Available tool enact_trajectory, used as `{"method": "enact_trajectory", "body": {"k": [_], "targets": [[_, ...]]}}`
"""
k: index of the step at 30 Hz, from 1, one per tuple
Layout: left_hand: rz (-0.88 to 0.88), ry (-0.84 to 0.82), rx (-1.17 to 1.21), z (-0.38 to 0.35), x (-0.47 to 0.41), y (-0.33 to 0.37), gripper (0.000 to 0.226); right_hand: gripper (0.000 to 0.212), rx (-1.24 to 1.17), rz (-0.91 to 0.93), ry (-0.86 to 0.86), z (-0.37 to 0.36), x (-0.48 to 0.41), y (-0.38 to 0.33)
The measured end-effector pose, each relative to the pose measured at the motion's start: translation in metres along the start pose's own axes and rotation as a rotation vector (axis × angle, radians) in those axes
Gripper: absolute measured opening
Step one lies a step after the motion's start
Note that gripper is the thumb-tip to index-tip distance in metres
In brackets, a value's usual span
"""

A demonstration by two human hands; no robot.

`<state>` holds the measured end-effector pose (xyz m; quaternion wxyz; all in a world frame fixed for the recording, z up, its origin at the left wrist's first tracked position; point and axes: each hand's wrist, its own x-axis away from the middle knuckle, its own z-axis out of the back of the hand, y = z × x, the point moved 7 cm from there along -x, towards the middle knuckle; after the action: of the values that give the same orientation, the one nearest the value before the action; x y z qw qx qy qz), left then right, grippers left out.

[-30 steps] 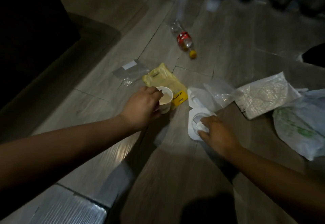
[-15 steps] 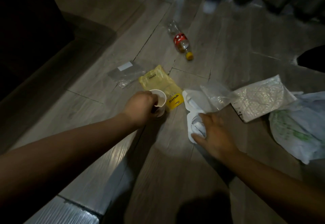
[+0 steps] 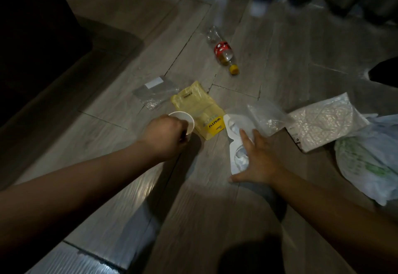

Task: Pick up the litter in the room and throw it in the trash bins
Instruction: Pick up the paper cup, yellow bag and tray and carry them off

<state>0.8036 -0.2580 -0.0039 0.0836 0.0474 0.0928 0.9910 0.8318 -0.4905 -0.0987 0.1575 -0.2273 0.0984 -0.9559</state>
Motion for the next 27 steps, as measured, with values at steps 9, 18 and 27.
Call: {"method": "enact_trajectory", "body": {"k": [9, 18, 27], "targets": [[0.086, -0.060, 0.027, -0.020, -0.006, -0.010, 0.080, 0.129, 0.003, 0.094, 0.152, 0.013, 0.002, -0.001], [0.044, 0.090, -0.020, -0.019, -0.018, -0.012, 0.060, 0.110, -0.070, 0.090, 0.350, 0.014, 0.027, 0.005], [-0.025, 0.057, 0.079, -0.012, -0.035, 0.009, 0.049, 0.105, 0.062, 0.040, 0.310, 0.000, 0.017, 0.002]]}}
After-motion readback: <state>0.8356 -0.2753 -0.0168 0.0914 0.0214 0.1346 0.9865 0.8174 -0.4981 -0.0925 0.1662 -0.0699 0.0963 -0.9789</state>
